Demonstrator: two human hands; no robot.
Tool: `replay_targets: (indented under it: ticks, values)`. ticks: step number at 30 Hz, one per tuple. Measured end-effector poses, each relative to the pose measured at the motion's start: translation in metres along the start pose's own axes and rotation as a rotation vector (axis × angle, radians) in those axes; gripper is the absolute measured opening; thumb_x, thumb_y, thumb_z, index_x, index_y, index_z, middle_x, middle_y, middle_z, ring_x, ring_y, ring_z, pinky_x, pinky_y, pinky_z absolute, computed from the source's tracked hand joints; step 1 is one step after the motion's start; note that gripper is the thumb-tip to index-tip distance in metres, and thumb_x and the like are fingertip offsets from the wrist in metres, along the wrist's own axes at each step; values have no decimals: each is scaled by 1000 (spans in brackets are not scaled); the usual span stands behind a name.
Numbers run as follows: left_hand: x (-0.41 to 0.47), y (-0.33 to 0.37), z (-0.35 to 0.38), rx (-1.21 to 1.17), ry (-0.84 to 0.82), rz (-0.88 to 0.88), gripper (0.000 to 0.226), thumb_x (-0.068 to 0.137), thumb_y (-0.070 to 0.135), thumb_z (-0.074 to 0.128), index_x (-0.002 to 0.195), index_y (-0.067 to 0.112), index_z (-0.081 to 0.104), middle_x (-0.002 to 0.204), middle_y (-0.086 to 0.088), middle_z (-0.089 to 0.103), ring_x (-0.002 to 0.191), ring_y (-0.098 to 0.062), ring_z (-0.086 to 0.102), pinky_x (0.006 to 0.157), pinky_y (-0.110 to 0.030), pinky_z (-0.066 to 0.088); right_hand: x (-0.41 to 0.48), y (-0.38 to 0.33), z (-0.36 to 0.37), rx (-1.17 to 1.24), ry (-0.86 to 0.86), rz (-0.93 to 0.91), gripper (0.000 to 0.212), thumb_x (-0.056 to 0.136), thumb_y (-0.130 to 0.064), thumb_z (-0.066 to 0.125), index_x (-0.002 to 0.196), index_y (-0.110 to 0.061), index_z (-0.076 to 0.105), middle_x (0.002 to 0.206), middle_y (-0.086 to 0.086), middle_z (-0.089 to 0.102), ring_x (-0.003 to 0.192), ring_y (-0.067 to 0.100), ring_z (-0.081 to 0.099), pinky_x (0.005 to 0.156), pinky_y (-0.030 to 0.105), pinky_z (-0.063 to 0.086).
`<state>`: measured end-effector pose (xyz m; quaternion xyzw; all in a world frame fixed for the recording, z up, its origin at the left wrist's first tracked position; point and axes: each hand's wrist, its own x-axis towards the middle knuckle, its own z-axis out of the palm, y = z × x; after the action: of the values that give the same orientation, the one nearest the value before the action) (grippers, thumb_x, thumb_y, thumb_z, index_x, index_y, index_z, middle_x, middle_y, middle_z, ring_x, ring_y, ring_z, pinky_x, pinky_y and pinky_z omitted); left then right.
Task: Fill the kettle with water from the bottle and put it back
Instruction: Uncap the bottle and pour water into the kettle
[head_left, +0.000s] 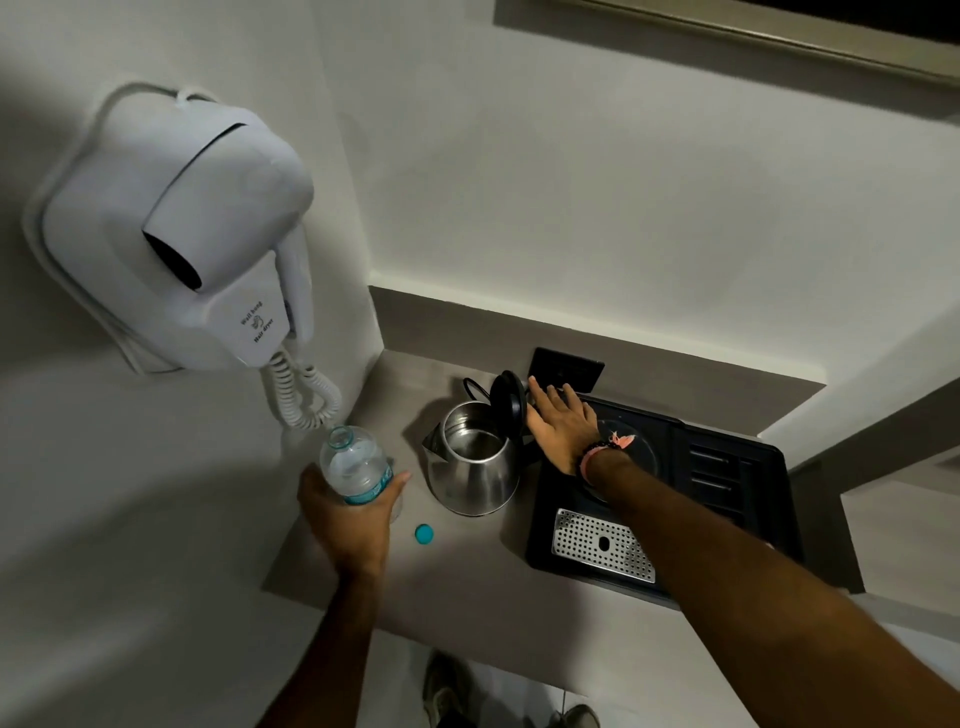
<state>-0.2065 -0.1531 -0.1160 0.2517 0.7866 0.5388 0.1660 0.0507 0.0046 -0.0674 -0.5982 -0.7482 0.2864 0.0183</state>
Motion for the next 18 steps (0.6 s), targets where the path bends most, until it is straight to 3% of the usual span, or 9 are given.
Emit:
replay_targets:
  ticks: [2, 4, 6, 10, 14, 18]
  values:
    - [9, 12, 3, 29, 6, 6, 108, 39, 66, 89, 130, 32, 43, 125, 13, 59, 108, -5, 59, 92, -22, 49, -1, -1, 0, 15, 1, 8, 86, 77, -74, 3, 156, -38, 2, 167, 3, 13, 154, 24, -4, 120, 52, -2]
    - [11, 15, 7, 63, 10, -2, 103, 44, 72, 84, 130, 34, 41, 126, 4, 62, 107, -11, 61, 93, -31, 53, -3, -1, 0, 19, -6, 11, 84, 80, -72, 5, 156, -37, 2, 167, 3, 13, 154, 25, -4, 120, 54, -1]
    - [12, 16, 8, 97, -12, 27, 96, 50, 68, 83, 130, 35, 42, 126, 1, 64, 105, -9, 59, 93, -35, 54, -3, -1, 0, 13, -12, 14, 79, 84, -70, 7, 156, -36, 1, 167, 4, 13, 154, 25, -3, 121, 54, 0]
    - [17, 27, 4, 191, -174, 159, 87, 59, 48, 89, 132, 38, 42, 122, 6, 64, 101, -2, 54, 82, -12, 44, -2, -1, -1, 15, -24, 15, 77, 87, -68, 11, 157, -36, 1, 167, 4, 12, 154, 25, -4, 121, 53, 1]
    - [27, 48, -4, 412, -331, 370, 86, 58, 44, 89, 130, 37, 43, 110, 7, 67, 90, -5, 53, 80, -24, 46, -2, -1, -3, 16, -28, 4, 76, 88, -65, 13, 157, -35, 2, 167, 5, 12, 154, 25, -3, 120, 52, 1]
    - [39, 81, -7, 617, -520, 502, 83, 57, 40, 89, 126, 36, 42, 103, 7, 68, 90, -18, 67, 78, -24, 47, -2, -1, -4, 13, -27, 8, 74, 91, -65, 14, 157, -34, 3, 167, 5, 13, 154, 25, -3, 120, 53, 1]
